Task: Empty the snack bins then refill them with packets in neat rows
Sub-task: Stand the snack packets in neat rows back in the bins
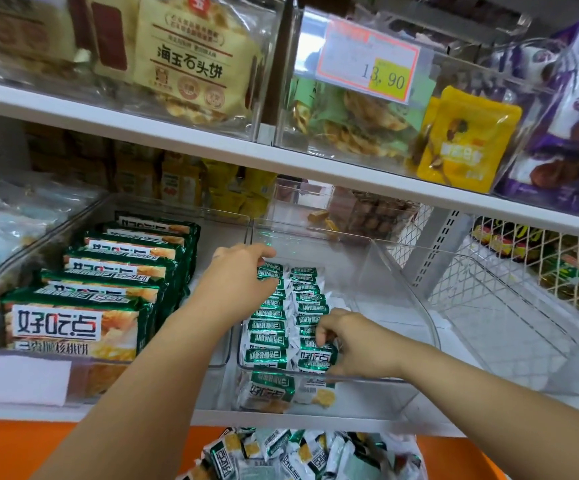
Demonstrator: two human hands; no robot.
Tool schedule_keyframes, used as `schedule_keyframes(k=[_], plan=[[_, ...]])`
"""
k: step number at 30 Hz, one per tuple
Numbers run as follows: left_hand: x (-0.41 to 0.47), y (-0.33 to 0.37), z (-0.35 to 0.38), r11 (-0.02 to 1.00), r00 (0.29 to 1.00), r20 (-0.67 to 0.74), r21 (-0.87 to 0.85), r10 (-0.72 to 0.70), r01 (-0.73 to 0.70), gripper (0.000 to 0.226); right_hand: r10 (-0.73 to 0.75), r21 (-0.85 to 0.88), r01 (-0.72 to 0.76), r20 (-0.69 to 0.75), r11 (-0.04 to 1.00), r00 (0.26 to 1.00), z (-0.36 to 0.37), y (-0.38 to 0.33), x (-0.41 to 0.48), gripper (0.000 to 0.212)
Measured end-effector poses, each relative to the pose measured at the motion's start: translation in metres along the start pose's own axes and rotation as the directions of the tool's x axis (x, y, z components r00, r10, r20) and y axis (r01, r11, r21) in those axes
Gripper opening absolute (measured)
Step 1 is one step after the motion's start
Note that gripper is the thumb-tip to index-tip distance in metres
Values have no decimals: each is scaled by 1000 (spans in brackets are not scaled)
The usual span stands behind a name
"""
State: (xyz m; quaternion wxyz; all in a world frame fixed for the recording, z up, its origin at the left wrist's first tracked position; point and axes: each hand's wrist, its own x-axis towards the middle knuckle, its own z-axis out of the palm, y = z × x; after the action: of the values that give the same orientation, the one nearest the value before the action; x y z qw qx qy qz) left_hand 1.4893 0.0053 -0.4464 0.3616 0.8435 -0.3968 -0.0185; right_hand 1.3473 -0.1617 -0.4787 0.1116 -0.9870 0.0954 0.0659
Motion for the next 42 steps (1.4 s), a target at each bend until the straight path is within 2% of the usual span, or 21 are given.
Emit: schedule_keyframes(k=[4, 7, 14, 21, 29, 31, 34, 38, 40, 42], plan=[[-1, 0, 0, 1000, 1000, 5, -7, 0, 0, 48, -1, -107, 6, 39, 994, 999, -5, 1, -1, 50], [0, 0, 1, 1000, 1000, 5, -3, 2, -2, 48, -27, -221, 35, 43, 975, 999, -6, -4, 0, 47], [0, 0, 0, 1000, 1000, 4, -6, 1, -1, 48, -50, -270, 78, 110, 960, 993, -6, -13, 7, 47], [-1, 0, -1, 1000, 1000, -3, -26, 5, -6, 48, -24, -207, 51, 135, 977, 991, -7, -13, 7, 26], [0, -2, 2, 999, 1000, -18, -29, 22, -22, 48, -10, -177, 36, 143, 984, 990, -4, -20, 12, 27], [1, -3, 2, 999, 999, -21, -32, 27, -28, 48, -17, -88, 29, 134, 996, 991, -7, -19, 11, 29], [-1, -4, 2, 999, 999, -19, -32, 35, -36, 48, -6, 155, -3, 57, 988, 998, -17, -18, -1, 28], [-13, 2, 3, 998, 995, -77, -1, 67, -67, 41, 47, 354, 24, -191, 935, 981, -25, -22, -32, 17], [-27, 11, 7, 989, 971, -194, -1, 142, -145, 32, 59, 411, 86, -329, 908, 942, -21, -25, -52, 14], [-46, 20, 15, 954, 907, -298, 73, 298, -290, 24, 56, 447, 150, -415, 882, 908, -11, -28, -74, 16]])
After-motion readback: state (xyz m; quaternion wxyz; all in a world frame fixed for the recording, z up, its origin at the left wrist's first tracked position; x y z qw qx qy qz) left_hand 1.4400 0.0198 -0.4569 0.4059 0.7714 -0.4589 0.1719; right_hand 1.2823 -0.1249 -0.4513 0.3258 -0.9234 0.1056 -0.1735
